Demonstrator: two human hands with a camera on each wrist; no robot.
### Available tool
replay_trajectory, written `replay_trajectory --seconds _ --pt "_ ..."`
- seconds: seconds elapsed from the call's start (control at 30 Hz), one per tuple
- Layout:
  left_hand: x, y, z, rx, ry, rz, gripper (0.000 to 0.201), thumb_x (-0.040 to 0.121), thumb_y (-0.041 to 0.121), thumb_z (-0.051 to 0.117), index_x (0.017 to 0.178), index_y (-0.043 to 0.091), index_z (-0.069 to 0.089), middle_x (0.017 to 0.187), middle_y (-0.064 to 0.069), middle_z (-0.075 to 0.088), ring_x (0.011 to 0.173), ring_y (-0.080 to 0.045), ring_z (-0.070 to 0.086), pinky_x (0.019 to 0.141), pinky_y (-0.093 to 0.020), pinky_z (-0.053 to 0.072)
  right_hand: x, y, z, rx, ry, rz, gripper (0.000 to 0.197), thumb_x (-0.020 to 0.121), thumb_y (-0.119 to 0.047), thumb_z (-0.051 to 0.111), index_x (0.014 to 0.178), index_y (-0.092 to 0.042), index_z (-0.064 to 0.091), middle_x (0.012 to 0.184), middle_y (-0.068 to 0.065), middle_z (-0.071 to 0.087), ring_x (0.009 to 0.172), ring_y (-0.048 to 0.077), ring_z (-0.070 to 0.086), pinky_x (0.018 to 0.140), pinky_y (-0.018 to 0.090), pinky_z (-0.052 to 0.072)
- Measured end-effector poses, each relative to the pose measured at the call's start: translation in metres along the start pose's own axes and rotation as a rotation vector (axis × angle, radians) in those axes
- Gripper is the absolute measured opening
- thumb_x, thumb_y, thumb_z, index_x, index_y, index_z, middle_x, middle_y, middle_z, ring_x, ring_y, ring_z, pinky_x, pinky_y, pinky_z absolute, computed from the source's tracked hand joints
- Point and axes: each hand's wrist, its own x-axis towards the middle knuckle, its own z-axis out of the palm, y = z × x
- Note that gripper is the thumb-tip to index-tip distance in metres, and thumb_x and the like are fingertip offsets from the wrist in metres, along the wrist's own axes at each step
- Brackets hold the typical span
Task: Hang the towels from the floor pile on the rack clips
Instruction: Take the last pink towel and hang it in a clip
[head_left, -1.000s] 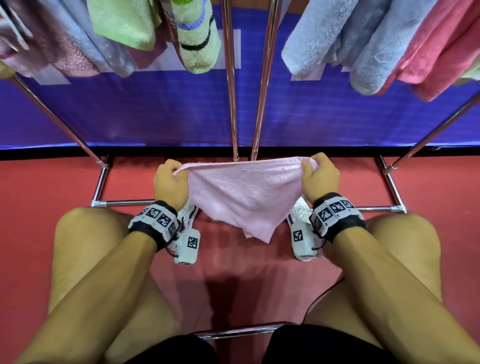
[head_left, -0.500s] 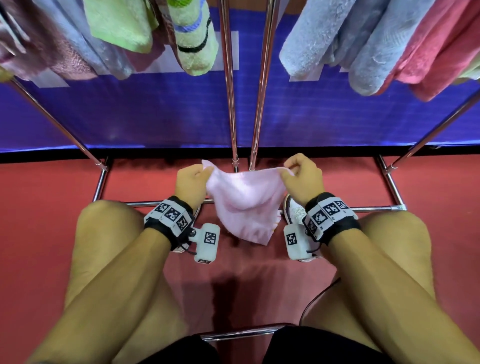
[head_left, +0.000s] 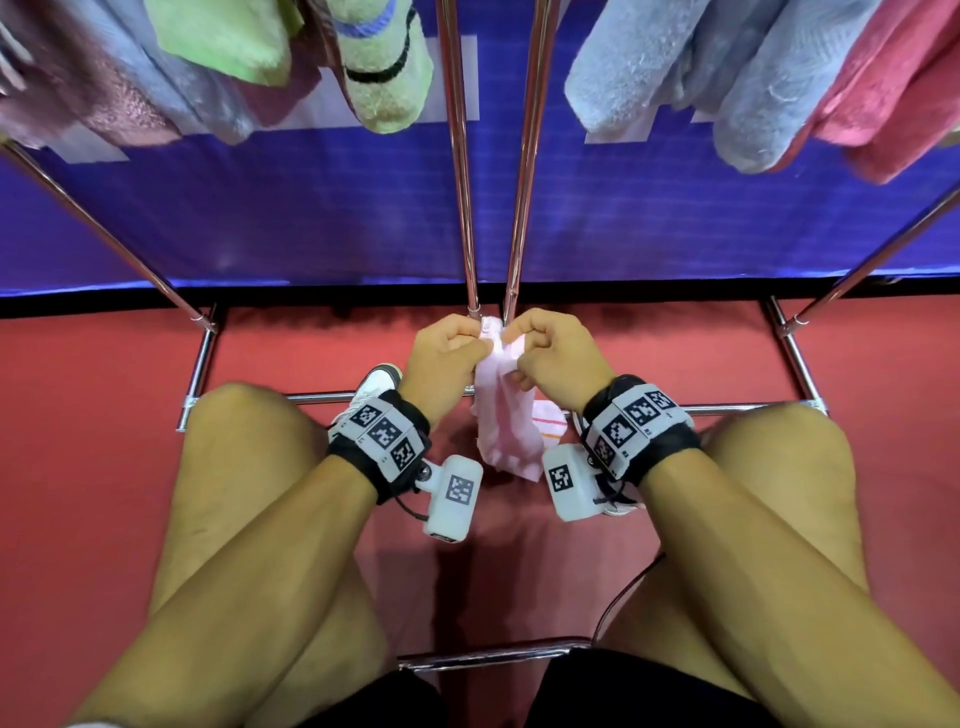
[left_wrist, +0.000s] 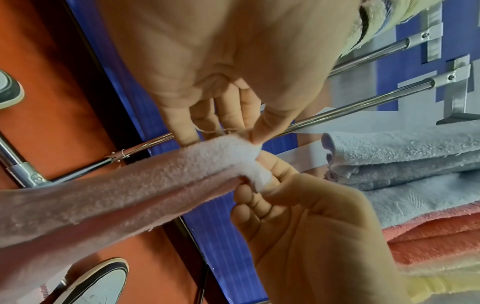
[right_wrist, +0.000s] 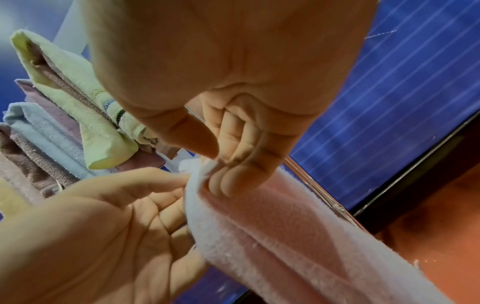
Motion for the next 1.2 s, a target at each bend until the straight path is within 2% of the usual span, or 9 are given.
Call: replay_trajectory --seconds 0.07,0.17,0.27,0.37,0.57,0.7,0.83,1.1,1.2 --pt "-0.002 0.0 -0.002 -0.012 -0.006 0.017 0.014 0.077 0.015 0.07 0.091 0.014 0.071 0.09 -0.023 0.071 0.083 -0.029 0.064 0.084 -0.061 0.052 0.001 0.004 0.002 -0.021 -0.008 -0.054 0.042 0.062 -0.003 0.043 0.076 -0.035 0.067 0.049 -0.014 0.048 0.055 0.023 0.051 0.069 0.055 0.057" --pt "-0.003 -0.002 -0.004 -0.014 0.003 0.052 0.006 0.087 0.013 0.069 0.091 0.009 0.072 0.09 -0.024 0.07 0.082 -0.03 0.063 0.083 -0.067 0.049 0.001 0.007 0.003 -0.016 0.0 -0.065 0.038 0.071 -0.001 0.048 0.076 -0.033 0.068 0.052 -0.021 0.056 0.057 0.017 0.054 0.069 0.055 0.057" --pt "-0.002 -0.003 -0.004 0.003 0.026 0.05 0.008 0.084 0.021 0.071 0.078 0.015 0.072 0.081 -0.022 0.065 0.077 -0.03 0.058 0.076 -0.073 0.047 0.0 0.005 0.003 0.014 0.0 -0.023 0.019 0.075 -0.009 0.069 0.074 -0.028 0.071 0.064 -0.006 0.071 0.067 0.023 0.069 0.074 0.05 0.059" --pt "-0.003 -0.001 -0.005 0.057 0.062 0.06 0.009 0.076 0.03 0.071 0.073 0.021 0.071 0.081 -0.027 0.069 0.072 -0.032 0.062 0.075 -0.068 0.051 -0.001 0.001 0.003 0.078 -0.016 -0.009 0.012 0.08 -0.007 0.075 0.074 -0.016 0.07 0.063 0.01 0.071 0.062 0.02 0.069 0.062 0.035 0.058" --pt "-0.002 -0.005 -0.008 0.128 -0.002 0.097 0.01 0.09 0.017 0.067 0.083 0.017 0.074 0.083 -0.019 0.074 0.075 -0.027 0.068 0.079 -0.061 0.055 -0.002 0.001 0.005 0.079 -0.025 -0.008 0.011 0.085 -0.011 0.073 0.076 -0.013 0.069 0.068 0.014 0.071 0.059 0.015 0.067 0.054 0.023 0.051" --pt "-0.003 -0.008 -0.005 0.109 -0.079 0.062 0.019 0.095 0.019 0.058 0.099 0.01 0.075 0.097 -0.028 0.071 0.096 -0.044 0.069 0.086 -0.06 0.055 0.001 0.005 0.004 0.033 0.014 -0.027 0.013 0.086 -0.016 0.071 0.073 -0.018 0.069 0.067 0.004 0.072 0.06 0.013 0.067 0.057 0.022 0.049" --pt "-0.003 -0.007 -0.002 0.092 -0.099 0.081 0.026 0.091 0.03 0.056 0.097 0.012 0.075 0.099 -0.033 0.067 0.096 -0.051 0.065 0.088 -0.064 0.052 0.003 0.008 0.003 0.004 0.038 -0.034 0.016 0.086 -0.019 0.071 0.07 -0.021 0.067 0.066 0.001 0.072 0.063 0.017 0.069 0.062 0.025 0.05" --pt "0.008 -0.026 -0.006 0.205 -0.172 0.106 0.036 0.091 0.032 0.051 0.094 -0.003 0.063 0.092 -0.036 0.061 0.079 -0.033 0.061 0.082 -0.07 0.048 0.001 0.01 0.003 0.016 0.04 -0.03 0.02 0.086 -0.017 0.07 0.068 -0.023 0.066 0.065 0.002 0.072 0.061 0.016 0.069 0.062 0.018 0.046" --pt "0.0 -0.013 -0.005 0.231 -0.179 0.123 0.028 0.093 0.029 0.058 0.095 0.005 0.071 0.082 -0.03 0.064 0.07 -0.025 0.056 0.073 -0.051 0.056 0.0 0.009 0.003 0.028 0.042 -0.039 0.019 0.086 -0.019 0.071 0.069 -0.024 0.067 0.064 0.002 0.072 0.06 0.012 0.068 0.061 0.017 0.046"
